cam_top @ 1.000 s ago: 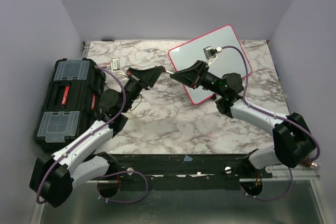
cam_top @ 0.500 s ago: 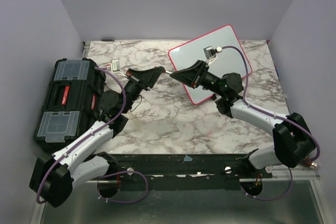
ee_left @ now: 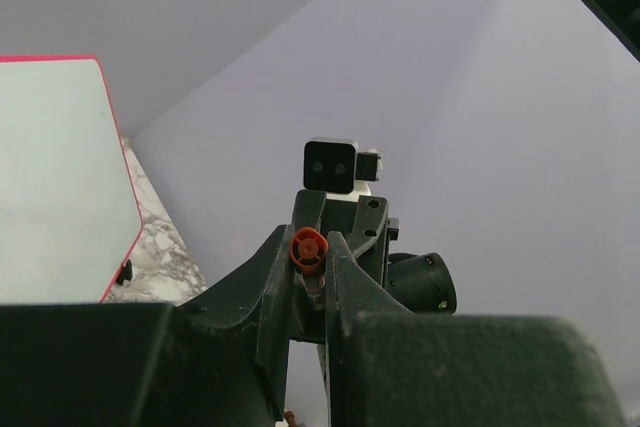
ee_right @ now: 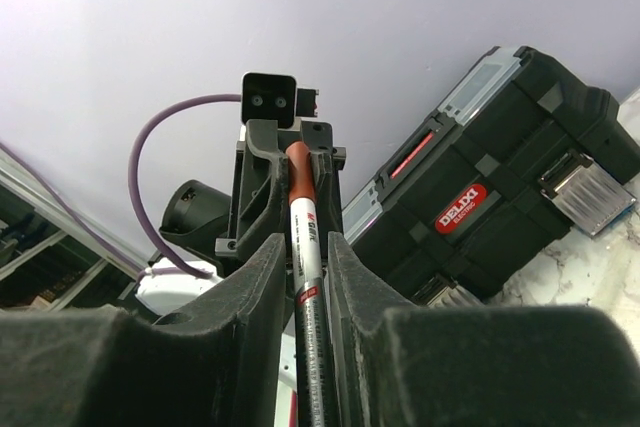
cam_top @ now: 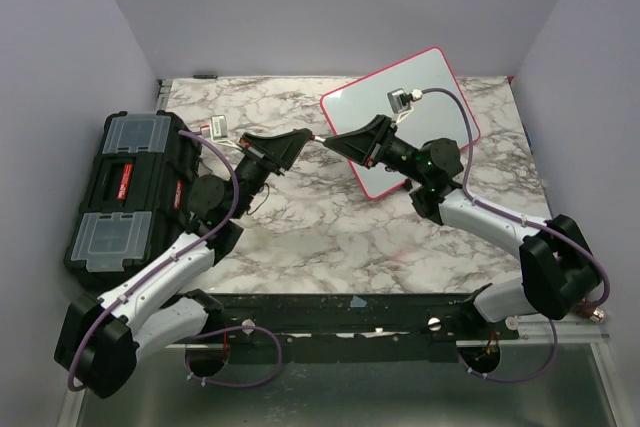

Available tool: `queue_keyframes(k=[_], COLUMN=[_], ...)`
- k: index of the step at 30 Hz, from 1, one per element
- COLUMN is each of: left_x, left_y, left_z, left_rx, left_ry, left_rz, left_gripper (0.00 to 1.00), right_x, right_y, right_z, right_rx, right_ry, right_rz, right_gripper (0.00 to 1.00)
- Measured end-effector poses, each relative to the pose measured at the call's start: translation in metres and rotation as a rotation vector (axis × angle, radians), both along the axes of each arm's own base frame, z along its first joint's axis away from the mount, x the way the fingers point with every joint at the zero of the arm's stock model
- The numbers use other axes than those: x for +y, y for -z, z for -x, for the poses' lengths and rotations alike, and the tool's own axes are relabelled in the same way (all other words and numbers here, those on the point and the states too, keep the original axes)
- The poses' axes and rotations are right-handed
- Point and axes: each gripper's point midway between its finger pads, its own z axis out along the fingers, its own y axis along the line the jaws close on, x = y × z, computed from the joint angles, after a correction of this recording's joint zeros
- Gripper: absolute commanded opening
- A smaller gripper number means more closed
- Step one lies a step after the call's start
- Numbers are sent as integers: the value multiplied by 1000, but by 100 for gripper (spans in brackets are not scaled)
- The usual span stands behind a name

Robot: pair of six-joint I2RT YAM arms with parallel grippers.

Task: Write a sentence on the whiteboard
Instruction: Open the whiteboard marker at the center of the board.

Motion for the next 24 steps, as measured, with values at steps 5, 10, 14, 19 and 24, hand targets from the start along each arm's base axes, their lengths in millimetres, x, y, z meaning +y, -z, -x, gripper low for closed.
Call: queue_keyframes(k=[5, 10, 14, 19, 24], left_x=[0, 1, 2, 1, 3], left_y=[-1, -1, -1, -2, -7], left_z=[1, 1, 2, 5, 13], left_rx=[0, 2, 6, 4, -17], left_ry=[-2, -5, -5, 4, 20], left_rz=[2, 3, 0, -6, -3], left_gripper=[0, 0, 0, 0, 0], right_x=[1, 1, 2, 2, 2], right_y=[1, 0, 0, -2, -6], right_z=[0, 1, 2, 5, 17], right_rx=[3, 1, -9, -11, -47], right_ry=[0, 0, 2, -1, -7], right_rz=[1, 2, 6, 9, 8], right_gripper=[3, 1, 1, 1, 1])
